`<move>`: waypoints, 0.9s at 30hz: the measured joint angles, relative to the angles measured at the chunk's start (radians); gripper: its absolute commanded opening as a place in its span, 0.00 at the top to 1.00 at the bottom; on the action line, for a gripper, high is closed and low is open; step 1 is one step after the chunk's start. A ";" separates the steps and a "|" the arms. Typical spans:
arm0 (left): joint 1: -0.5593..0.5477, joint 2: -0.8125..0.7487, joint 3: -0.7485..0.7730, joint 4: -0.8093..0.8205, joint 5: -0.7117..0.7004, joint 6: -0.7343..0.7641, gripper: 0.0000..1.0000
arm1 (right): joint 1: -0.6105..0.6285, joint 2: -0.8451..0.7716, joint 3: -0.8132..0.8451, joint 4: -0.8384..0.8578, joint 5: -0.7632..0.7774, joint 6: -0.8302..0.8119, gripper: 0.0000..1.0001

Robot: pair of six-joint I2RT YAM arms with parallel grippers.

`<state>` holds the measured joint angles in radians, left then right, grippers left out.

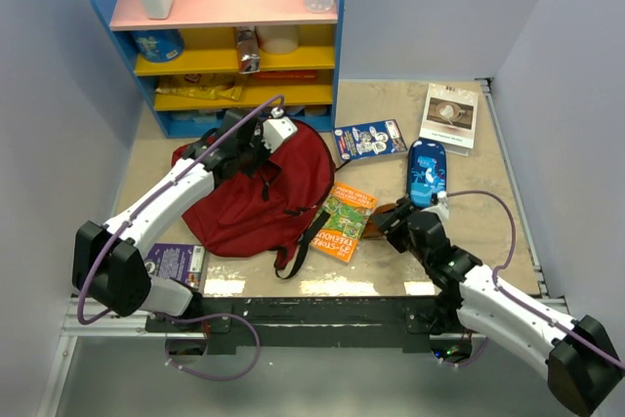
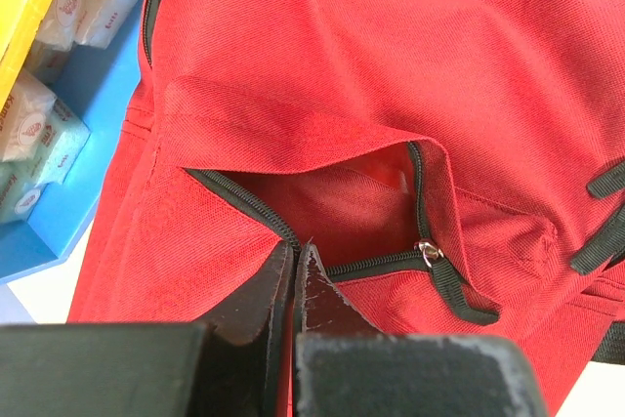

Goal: Pack the student bag
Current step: Pick up the personal item from the center of the board.

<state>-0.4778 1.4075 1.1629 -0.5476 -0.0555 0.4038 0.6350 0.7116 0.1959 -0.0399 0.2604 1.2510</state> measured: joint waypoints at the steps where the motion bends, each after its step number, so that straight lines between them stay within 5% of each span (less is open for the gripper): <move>1: 0.000 0.001 0.000 0.002 0.000 0.000 1.00 | 0.000 0.013 0.012 0.019 -0.003 -0.006 0.39; 8: 0.000 0.003 0.000 0.006 0.000 0.000 1.00 | 0.001 0.095 0.043 0.073 -0.016 -0.024 0.42; 15: 0.000 0.003 0.000 0.007 0.001 -0.001 1.00 | 0.001 0.320 0.140 -0.090 -0.002 -0.023 0.47; 22: 0.000 0.003 0.000 0.007 0.000 -0.001 1.00 | 0.001 0.323 0.183 -0.136 0.022 -0.042 0.88; 27: 0.000 0.003 0.000 0.007 0.000 -0.001 1.00 | 0.002 0.220 0.197 -0.189 0.044 -0.088 0.98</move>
<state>-0.4778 1.4101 1.1629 -0.5407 -0.0551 0.4030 0.6373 0.9321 0.3931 -0.2291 0.3042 1.1629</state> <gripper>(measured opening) 0.027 0.115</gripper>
